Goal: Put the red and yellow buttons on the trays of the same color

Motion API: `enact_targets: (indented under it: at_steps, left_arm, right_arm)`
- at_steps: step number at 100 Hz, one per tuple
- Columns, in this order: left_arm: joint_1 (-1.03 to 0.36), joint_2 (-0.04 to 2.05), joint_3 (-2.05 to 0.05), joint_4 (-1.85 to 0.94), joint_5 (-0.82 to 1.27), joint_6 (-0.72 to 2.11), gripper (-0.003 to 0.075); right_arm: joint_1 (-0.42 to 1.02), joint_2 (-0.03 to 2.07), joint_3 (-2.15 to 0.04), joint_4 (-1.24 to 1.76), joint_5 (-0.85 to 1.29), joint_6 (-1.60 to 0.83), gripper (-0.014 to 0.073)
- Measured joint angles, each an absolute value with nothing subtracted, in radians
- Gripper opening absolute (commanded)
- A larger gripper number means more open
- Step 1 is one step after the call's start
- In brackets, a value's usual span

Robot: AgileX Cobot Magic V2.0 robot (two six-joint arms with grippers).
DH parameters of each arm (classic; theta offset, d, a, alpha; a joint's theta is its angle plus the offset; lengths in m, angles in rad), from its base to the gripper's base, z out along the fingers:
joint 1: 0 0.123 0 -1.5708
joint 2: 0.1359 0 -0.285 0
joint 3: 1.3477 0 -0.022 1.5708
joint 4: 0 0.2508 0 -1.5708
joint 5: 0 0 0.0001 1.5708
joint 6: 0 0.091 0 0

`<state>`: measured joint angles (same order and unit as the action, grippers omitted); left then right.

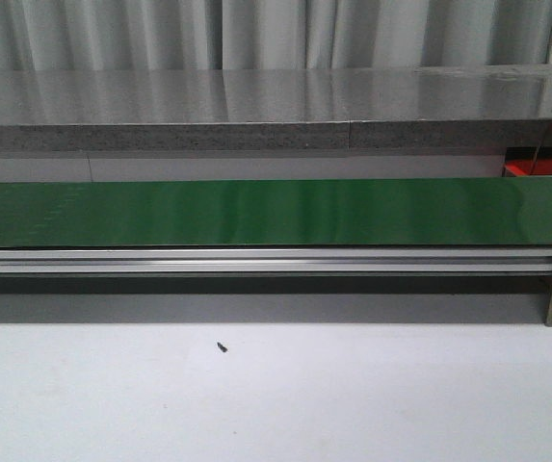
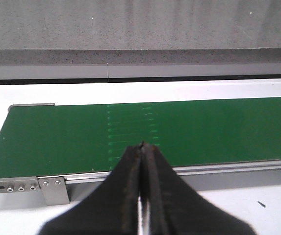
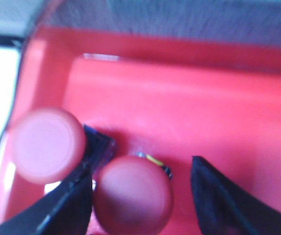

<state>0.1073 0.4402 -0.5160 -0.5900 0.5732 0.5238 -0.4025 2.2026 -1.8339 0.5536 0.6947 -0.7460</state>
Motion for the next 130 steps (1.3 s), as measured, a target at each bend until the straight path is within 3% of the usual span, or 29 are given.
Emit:
enact_targets:
  at_steps: [49, 73, 130]
  left_arm:
    - [0.107, 0.44, -0.516, -0.59, 0.573, 0.524, -0.002]
    - [0.107, 0.44, -0.516, -0.59, 0.573, 0.524, -0.0019]
    - [0.107, 0.44, -0.516, -0.59, 0.571, 0.524, -0.0019]
  right_arm:
    - [-0.388, 1.865, -1.84, 0.627, 0.86, -0.746, 0.0447]
    - [-0.315, 1.608, -1.726, 0.631, 0.881, -0.746, 0.0447]
    - [-0.2, 0.781, -0.952, 0.621, 0.619, -0.75, 0.0447]
